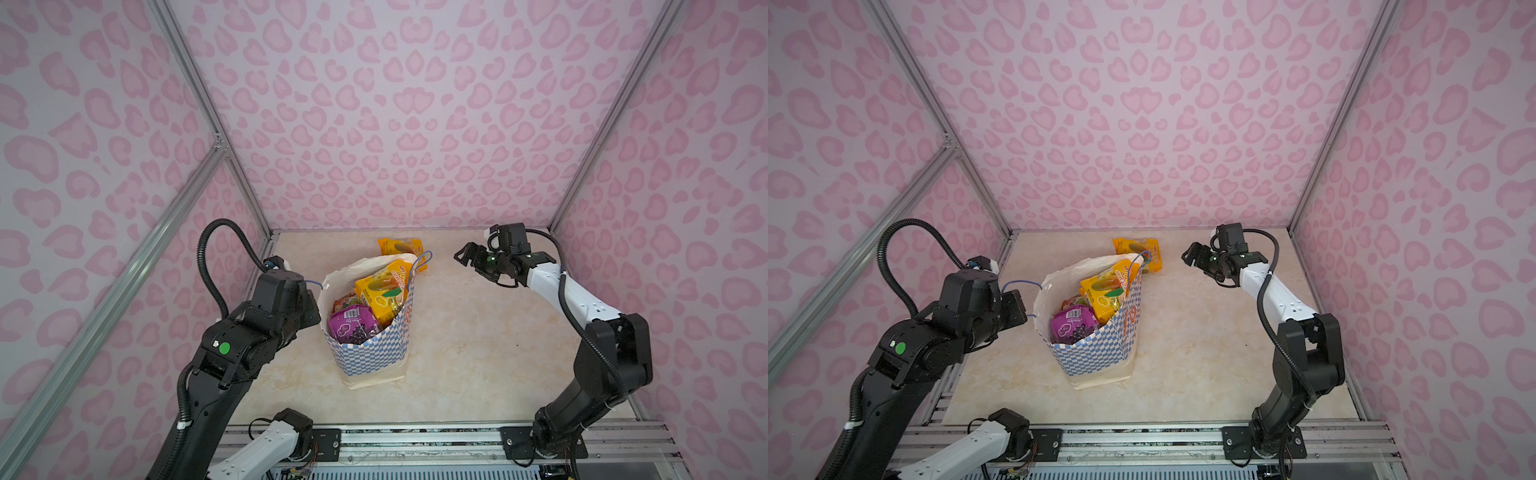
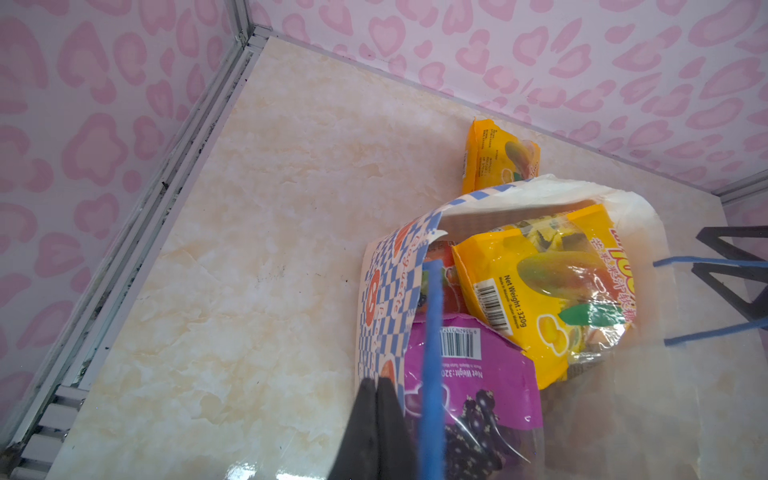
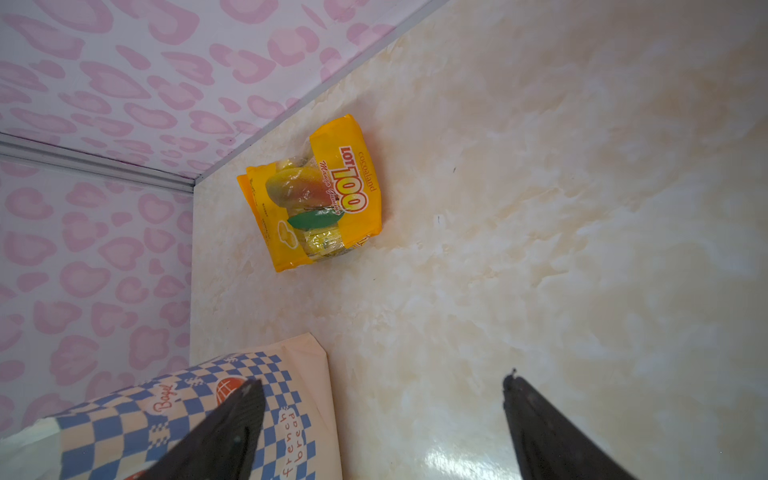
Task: Place the snacks into the paper bag
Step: 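Move the right gripper to the last yellow mango bag beyond the paper bag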
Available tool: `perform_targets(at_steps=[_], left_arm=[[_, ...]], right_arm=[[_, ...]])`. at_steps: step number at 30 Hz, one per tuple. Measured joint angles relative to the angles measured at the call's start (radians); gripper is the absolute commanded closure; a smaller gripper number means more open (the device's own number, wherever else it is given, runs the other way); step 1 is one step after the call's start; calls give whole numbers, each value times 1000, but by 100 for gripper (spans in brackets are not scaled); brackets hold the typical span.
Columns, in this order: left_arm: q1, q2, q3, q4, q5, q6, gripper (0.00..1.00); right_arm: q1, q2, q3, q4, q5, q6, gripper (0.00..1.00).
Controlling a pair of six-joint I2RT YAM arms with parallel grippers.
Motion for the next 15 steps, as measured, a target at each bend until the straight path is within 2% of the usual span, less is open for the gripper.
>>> perform_targets(at_steps=[7, 15], left_arm=[[0, -24, 0, -14, -26, -17, 96], [1, -53, 8, -32, -31, -49, 96]], right_arm=[[36, 174, 114, 14, -35, -26, 6], [93, 501, 442, -21, -100, -56, 4]])
